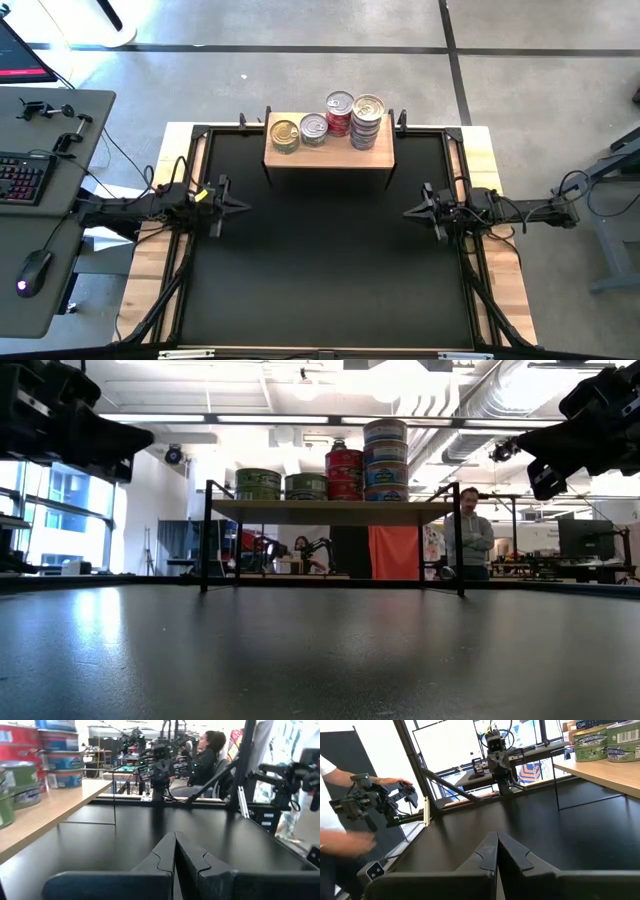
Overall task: Stack canned seafood by type on shelf
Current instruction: Return to Home Position
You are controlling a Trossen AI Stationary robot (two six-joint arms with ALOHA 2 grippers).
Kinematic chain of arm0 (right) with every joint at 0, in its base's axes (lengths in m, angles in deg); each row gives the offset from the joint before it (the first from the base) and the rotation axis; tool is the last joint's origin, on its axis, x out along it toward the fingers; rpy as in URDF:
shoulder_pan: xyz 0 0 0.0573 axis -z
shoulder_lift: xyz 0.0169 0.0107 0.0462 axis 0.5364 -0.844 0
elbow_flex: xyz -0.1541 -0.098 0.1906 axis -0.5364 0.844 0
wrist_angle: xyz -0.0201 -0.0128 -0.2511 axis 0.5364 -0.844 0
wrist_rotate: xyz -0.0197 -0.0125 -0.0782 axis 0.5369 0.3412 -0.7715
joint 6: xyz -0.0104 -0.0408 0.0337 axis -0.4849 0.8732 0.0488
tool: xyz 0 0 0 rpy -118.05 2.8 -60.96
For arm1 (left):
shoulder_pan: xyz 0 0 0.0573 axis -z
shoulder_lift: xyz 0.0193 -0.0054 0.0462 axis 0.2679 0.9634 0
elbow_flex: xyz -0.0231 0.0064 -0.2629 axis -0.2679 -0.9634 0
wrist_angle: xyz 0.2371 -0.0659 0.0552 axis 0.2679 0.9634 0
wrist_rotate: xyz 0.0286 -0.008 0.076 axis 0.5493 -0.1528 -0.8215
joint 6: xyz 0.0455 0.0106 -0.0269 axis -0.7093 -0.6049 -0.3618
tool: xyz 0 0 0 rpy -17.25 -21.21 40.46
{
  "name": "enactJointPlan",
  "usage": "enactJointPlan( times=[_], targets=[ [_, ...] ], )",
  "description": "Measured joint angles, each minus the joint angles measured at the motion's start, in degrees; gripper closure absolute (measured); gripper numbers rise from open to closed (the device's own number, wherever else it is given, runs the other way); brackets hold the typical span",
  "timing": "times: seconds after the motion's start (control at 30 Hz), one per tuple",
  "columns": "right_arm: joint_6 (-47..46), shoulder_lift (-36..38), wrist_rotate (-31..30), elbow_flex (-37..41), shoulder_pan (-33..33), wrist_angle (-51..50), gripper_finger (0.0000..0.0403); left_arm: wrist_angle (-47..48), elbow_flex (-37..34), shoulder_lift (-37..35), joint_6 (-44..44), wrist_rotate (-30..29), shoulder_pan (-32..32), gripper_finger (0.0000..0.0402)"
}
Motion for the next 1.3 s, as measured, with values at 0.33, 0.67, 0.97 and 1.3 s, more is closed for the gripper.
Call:
enactJointPlan(
  times=[0.33, 0.67, 0.97, 1.3],
  targets=[
    [0.0, 0.0, -0.01, 0.0, -0.02, 0.0, 0.0402, 0.04, 0.0, 0.68, 1.39, -0.2, -1.27, 0.0401],
    [5.6, -0.02, -0.21, 0.0, 0.0, -0.05, 0.0402, 0.04, 0.0, 0.66, 1.38, -0.17, -1.27, 0.0401],
    [26.37, -0.04, -0.42, -0.02, 0.0, -0.25, 0.0402, 0.04, 0.0, 0.66, 1.38, -0.17, -1.27, 0.0401],
    [17.23, -0.04, -0.45, -0.02, 0.0, -0.29, 0.0402, 0.04, 0.0, 0.66, 1.38, -0.17, -1.27, 0.0402]
  ],
)
